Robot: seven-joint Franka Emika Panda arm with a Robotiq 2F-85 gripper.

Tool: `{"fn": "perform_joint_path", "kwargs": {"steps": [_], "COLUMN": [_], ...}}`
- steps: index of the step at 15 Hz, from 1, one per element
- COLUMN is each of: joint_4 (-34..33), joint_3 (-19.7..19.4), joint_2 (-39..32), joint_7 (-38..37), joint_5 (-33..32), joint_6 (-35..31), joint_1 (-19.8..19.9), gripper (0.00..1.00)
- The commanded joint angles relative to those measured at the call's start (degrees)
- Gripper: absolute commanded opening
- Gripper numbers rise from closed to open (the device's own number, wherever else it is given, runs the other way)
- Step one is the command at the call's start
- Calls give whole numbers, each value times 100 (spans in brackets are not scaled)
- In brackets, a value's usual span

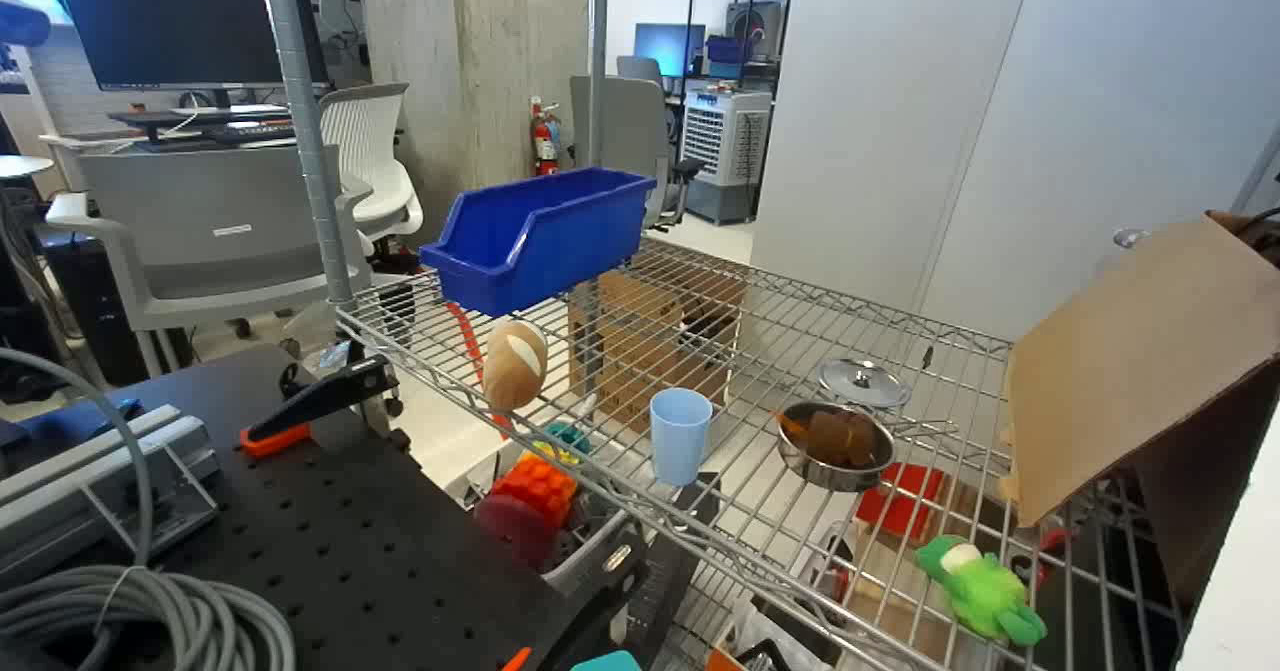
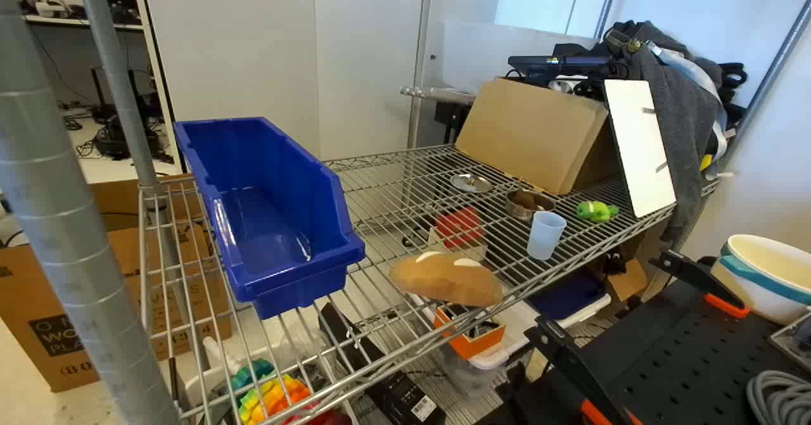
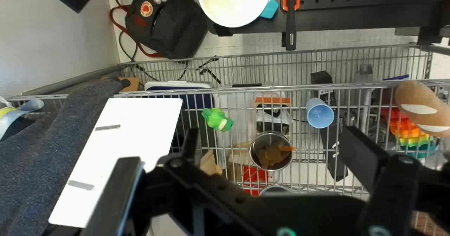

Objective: Cover the pan with the silver lid

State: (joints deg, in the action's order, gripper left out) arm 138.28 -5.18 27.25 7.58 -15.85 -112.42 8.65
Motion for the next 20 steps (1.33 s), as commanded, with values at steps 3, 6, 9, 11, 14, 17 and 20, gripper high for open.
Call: {"fn": "perform_joint_path", "kwargs": {"steps": [3, 6, 9, 11, 14, 17, 20], "joint_4": [-36, -38, -38, -38, -583, -1313, -2039], "joint_3": [-53, -53, -53, -53, -3, -38, -31], "joint_2": [2, 2, 2, 2, -755, -1717, -2720], "joint_7": [-23, -23, -23, -23, -270, -283, -449], "joint_5": [-24, -24, -24, -24, 65, 230, 365], "joint_6": [21, 21, 21, 21, 34, 58, -114], "joint_1": [-64, -64, -64, -64, -91, -165, -185], "gripper": [100, 100, 100, 100, 100, 100, 100]}}
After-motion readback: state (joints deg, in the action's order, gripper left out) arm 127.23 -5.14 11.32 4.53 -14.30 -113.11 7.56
